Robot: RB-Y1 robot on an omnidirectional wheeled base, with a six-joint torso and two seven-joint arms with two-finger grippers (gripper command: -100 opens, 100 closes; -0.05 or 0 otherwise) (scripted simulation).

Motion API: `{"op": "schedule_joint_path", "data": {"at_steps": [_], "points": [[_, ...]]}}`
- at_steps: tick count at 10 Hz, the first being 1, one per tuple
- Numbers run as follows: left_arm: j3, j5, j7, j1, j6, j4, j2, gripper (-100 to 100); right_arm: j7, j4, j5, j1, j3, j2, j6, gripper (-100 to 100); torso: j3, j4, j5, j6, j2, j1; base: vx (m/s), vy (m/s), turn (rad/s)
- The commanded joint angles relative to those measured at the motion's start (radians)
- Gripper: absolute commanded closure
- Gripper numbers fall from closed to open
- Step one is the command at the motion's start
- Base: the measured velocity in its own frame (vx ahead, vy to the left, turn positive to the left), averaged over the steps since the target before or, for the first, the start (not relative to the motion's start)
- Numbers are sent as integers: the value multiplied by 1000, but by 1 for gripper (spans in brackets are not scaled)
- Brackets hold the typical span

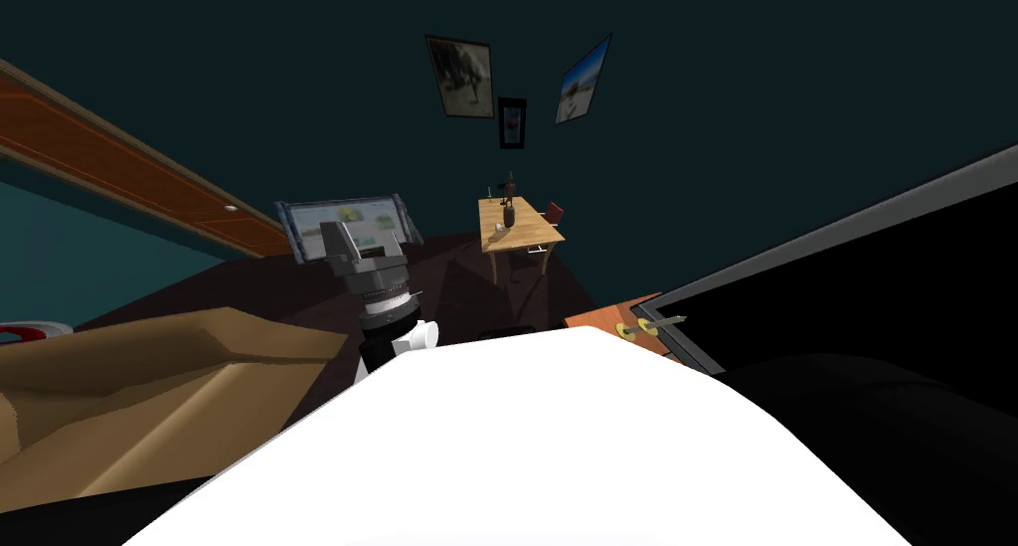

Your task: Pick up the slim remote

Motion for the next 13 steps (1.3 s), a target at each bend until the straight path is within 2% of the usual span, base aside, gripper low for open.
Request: {"op": "schedule_joint_path", "data": {"at_steps": [1,2,4,7,9,10,11,13], "points": [[0,0,0,0,0,0,0,0,8,50,5,-17,15,-9,-6,-100,0,0,0,0,0,0,-17,-49,64],[0,0,0,0,0,0,0,0,26,82,13,-20,36,-27,-10,-100,0,0,0,0,0,0,-16,-49,150],[0,0,0,0,0,0,0,0,26,104,13,-20,36,-27,-10,-100,0,0,0,1,0,0,-15,-33,21],[0,0,0,0,0,0,0,0,76,229,34,-26,98,-65,-18,-100,0,0,0,0,0,0,-22,-56,144],[0,0,0,0,0,0,0,0,103,293,46,-30,136,-74,-22,-100,1,0,-1,0,1,-2,-42,-80,114],[0,0,0,0,0,0,0,0,103,319,46,-30,136,-74,-22,-100,1,0,-1,0,1,-2,-31,-51,25],[0,0,0,0,0,0,0,0,103,372,46,-32,136,-74,-34,-100,1,0,0,1,1,0,-14,-16,-9],[0,0,0,0,0,0,0,0,103,308,46,-30,136,-74,-22,-100,0,0,0,0,-1,4,1,6,-5]]}}
